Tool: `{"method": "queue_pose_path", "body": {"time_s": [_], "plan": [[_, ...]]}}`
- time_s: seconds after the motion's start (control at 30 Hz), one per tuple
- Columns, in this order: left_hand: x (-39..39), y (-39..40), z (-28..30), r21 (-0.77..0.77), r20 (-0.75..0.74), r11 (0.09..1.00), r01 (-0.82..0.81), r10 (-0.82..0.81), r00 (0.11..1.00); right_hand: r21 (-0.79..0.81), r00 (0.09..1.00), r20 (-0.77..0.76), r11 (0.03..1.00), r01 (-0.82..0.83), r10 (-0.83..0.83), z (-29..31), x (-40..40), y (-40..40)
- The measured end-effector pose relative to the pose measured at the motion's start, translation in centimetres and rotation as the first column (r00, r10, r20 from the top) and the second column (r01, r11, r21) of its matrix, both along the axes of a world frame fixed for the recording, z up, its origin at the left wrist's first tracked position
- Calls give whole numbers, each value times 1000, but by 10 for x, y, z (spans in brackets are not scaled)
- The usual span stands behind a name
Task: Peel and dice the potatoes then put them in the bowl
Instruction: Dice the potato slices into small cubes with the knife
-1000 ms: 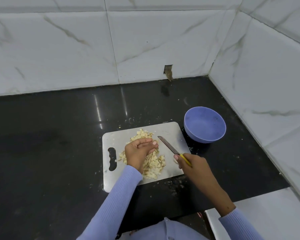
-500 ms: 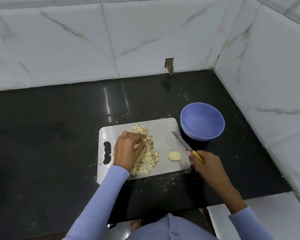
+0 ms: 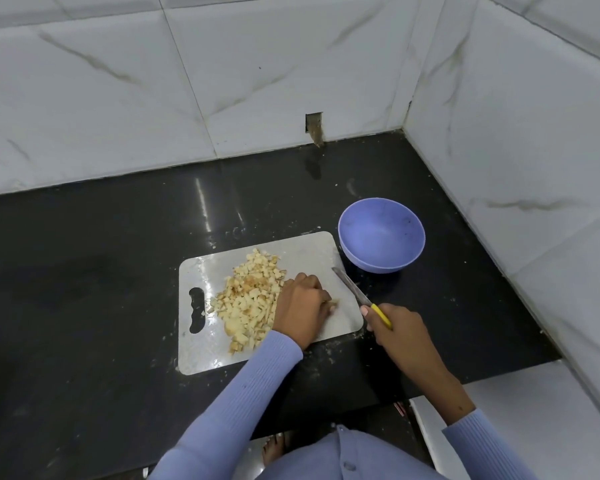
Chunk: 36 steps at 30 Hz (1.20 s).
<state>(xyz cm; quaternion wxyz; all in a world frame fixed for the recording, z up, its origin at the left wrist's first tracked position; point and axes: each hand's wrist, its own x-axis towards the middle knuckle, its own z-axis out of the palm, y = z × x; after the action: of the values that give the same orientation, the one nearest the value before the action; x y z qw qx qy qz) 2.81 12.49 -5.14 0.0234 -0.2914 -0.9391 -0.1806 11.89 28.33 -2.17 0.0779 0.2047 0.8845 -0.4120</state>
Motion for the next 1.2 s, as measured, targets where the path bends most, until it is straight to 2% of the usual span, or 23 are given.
{"method": "queue_pose_path", "body": {"time_s": [0.1,0.17,0.27,0.33,0.5,0.6,0.67,0.83,0.97,1.03,1.1,1.2], "plan": [[6,-15,14,151,117,972,-181,164,980,-7,1000,0,1000,-31,31,1,-4,-7],[11,-33,20,228,222,920,-318,269,937,-14,998,-7,998,-66,66,1,-6,-16],[18,-72,26,300,422,799,-521,378,824,5,988,-17,988,-156,156,1,-11,-34],[26,-102,27,304,495,717,-627,443,747,22,975,-33,975,-220,221,0,-15,-48],[54,-155,20,282,538,527,-802,604,587,63,926,-13,925,-376,377,-4,-25,-83],[62,-164,16,222,518,461,-859,690,505,64,899,-5,897,-437,439,-6,-29,-99],[64,-164,17,132,453,490,-861,743,492,55,889,-16,888,-457,458,-8,-31,-107],[64,-167,16,-27,255,628,-777,756,603,72,879,-5,877,-475,477,-10,-33,-119],[55,-188,9,-9,266,833,-553,535,802,74,874,-2,871,-485,487,-10,-30,-125],[47,-196,9,-71,241,900,-429,433,869,67,870,6,868,-492,493,-9,-29,-126],[42,-200,7,-120,243,912,-393,411,879,66,869,23,867,-494,494,-9,-28,-128],[45,-197,0,-19,205,881,-472,466,861,83,868,37,864,-497,496,-8,-27,-132]]}}
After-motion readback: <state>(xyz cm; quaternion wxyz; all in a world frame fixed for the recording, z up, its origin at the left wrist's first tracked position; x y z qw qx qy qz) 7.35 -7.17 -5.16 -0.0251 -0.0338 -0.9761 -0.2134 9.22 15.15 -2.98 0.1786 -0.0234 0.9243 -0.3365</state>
